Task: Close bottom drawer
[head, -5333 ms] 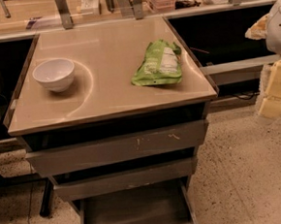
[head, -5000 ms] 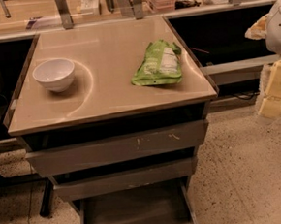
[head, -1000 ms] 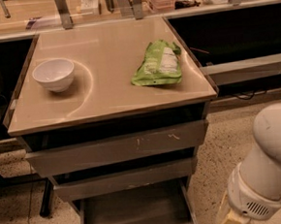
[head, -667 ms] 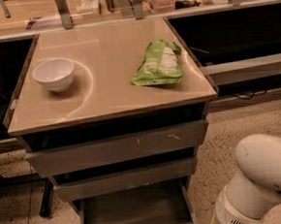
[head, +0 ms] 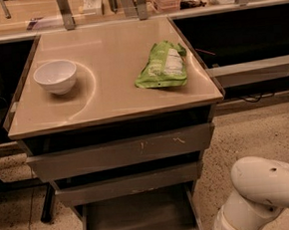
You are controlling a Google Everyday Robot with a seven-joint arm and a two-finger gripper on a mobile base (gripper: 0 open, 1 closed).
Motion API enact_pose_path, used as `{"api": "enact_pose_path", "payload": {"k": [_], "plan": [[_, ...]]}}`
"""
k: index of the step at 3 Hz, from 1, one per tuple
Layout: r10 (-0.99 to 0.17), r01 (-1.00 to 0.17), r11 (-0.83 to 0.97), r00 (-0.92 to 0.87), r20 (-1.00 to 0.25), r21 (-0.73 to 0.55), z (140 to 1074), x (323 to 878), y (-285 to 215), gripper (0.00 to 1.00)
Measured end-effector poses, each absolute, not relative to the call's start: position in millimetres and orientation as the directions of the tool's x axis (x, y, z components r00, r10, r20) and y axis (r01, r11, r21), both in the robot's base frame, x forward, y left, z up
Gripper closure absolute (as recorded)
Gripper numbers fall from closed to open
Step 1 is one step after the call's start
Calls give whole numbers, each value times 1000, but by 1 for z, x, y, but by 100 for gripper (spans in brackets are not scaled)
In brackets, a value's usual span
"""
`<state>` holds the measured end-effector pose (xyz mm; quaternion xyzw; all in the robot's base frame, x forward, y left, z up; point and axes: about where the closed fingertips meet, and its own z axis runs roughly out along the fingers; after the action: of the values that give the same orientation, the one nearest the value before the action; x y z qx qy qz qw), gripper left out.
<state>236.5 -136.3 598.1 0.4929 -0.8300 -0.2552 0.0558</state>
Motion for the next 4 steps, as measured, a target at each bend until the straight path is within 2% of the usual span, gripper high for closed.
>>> {"api": "enact_pose_path", "payload": {"k": [2, 3, 4], "plan": [[-788, -728, 394, -582, -201, 562, 505, 256, -119, 100], [-769, -688, 412, -614, -176, 598, 446, 260, -110, 100], [-770, -688, 412, -614, -176, 597, 446, 260, -111, 100]]}}
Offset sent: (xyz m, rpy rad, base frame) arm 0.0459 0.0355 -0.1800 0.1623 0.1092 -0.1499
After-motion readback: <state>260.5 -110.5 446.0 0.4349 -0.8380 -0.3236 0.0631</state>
